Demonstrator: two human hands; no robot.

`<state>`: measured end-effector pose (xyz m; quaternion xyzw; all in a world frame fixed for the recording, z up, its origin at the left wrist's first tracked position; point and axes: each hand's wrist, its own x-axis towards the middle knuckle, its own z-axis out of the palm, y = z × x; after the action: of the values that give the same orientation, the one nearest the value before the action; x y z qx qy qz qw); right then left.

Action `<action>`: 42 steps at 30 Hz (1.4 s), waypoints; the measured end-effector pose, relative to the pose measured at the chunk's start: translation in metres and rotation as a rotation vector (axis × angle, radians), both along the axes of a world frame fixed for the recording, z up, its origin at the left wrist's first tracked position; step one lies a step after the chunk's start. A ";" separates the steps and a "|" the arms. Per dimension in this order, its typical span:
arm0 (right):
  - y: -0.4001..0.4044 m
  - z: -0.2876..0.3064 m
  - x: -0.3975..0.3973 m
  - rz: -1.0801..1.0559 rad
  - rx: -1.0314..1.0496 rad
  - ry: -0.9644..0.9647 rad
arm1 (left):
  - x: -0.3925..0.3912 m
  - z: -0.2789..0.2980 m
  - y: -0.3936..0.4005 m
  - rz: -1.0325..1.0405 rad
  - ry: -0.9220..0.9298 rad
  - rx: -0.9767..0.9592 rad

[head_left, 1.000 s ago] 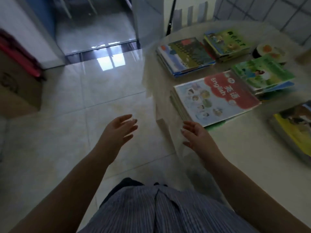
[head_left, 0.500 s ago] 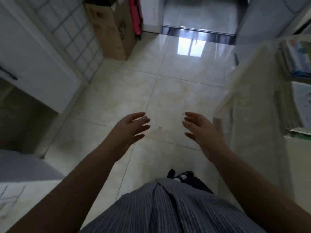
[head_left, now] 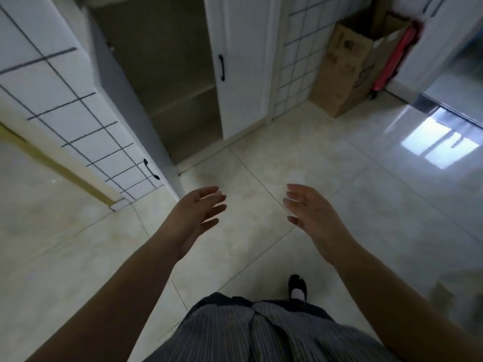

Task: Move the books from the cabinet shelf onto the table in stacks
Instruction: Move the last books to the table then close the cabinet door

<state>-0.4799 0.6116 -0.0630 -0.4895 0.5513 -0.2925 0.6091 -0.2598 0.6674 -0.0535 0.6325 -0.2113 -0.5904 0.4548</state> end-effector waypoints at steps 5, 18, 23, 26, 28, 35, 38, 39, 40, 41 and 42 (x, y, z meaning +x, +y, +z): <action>-0.029 0.004 0.051 0.174 -0.041 0.045 | 0.039 -0.007 -0.003 0.148 0.027 0.005; -0.188 0.022 0.197 0.468 -0.130 0.022 | 0.141 0.014 -0.092 0.535 -0.297 -0.100; -0.213 0.036 0.267 0.643 -0.211 0.015 | 0.187 0.028 -0.102 0.722 -0.574 -0.164; -0.217 0.042 0.307 0.699 -0.252 -0.025 | 0.222 0.033 -0.107 0.634 -0.813 -0.160; -0.219 0.045 0.333 0.733 -0.271 -0.030 | 0.250 0.036 -0.110 0.456 -0.993 -0.155; -0.219 0.062 0.398 0.733 -0.270 0.040 | 0.336 0.045 -0.140 -0.243 -1.392 -0.272; -0.217 0.065 0.424 0.725 -0.279 0.109 | 0.371 0.045 -0.162 -0.404 -1.496 -0.358; -0.216 0.064 0.430 0.719 -0.278 0.134 | 0.379 0.044 -0.168 -0.435 -1.515 -0.380; -0.215 0.061 0.436 0.708 -0.283 0.151 | 0.386 0.043 -0.176 -0.461 -1.525 -0.408; -0.213 0.060 0.439 0.707 -0.286 0.166 | 0.390 0.041 -0.182 -0.479 -1.536 -0.442; -0.211 0.060 0.441 0.711 -0.297 0.179 | 0.393 0.039 -0.187 -0.490 -1.543 -0.477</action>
<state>-0.0386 0.4007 -0.0033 -0.7563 0.3500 -0.0961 0.5444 0.1332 0.4801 -0.0144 0.6817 -0.7131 -0.0143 0.1631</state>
